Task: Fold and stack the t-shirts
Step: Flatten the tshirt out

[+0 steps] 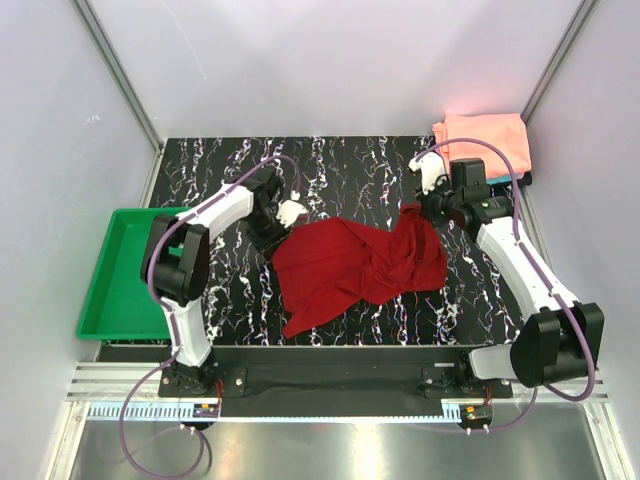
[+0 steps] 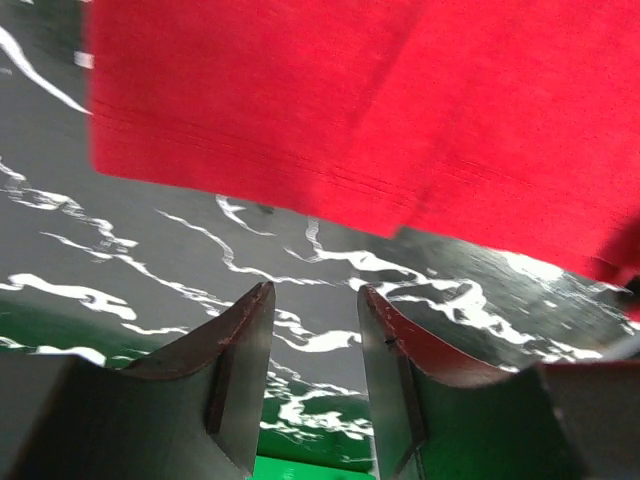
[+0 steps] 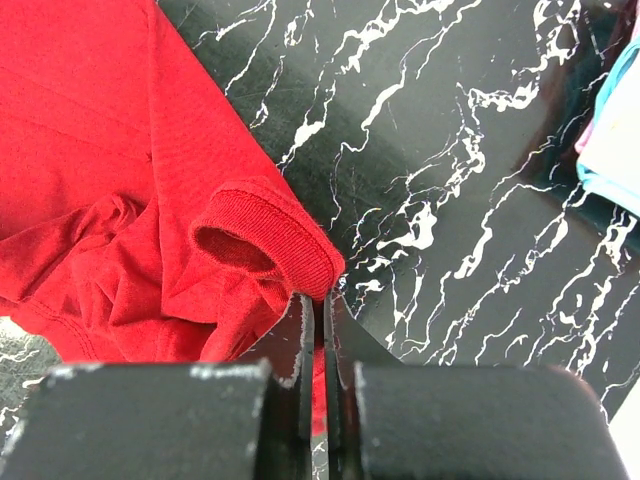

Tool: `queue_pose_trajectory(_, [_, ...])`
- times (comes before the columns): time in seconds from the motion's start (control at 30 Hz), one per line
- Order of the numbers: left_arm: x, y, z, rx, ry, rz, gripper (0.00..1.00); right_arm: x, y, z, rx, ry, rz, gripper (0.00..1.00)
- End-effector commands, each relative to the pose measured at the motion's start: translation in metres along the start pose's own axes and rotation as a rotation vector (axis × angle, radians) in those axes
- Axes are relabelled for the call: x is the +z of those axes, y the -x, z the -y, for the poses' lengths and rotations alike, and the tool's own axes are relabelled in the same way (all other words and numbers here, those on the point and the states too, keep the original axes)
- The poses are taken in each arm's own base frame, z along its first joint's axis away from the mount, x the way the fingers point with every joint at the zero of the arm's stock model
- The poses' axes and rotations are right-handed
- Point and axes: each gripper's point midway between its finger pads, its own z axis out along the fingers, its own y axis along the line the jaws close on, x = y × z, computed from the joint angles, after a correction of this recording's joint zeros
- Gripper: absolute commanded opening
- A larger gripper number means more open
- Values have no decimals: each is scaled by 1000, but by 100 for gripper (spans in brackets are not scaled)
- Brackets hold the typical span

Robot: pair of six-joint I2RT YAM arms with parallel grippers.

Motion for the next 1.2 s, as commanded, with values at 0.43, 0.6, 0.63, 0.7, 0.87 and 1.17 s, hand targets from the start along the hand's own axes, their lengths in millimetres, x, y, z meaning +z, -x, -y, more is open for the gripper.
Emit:
queue_pose_trajectory(0.43, [6, 32, 25, 69, -24, 44, 35, 7, 21, 12, -31, -31, 60, 0])
queue_pose_trajectory(0.6, [13, 21, 28, 66, -31, 16, 33, 7, 20, 12, -37, -35, 58, 0])
queue_pose_trajectory(0.63, [15, 20, 27, 63, -30, 12, 33, 7, 20, 13, -38, -36, 59, 0])
queue_pose_trajectory(0.7, [18, 19, 27, 61, -30, 3, 33, 7, 21, 13, -39, -36, 59, 0])
queue_pose_trajectory(0.87, [26, 17, 28, 52, -47, -13, 34, 8, 21, 13, -40, -38, 60, 0])
queue_pose_trajectory(1.17, [31, 12, 36, 45, -77, -33, 41, 9, 21, 14, -46, -42, 60, 0])
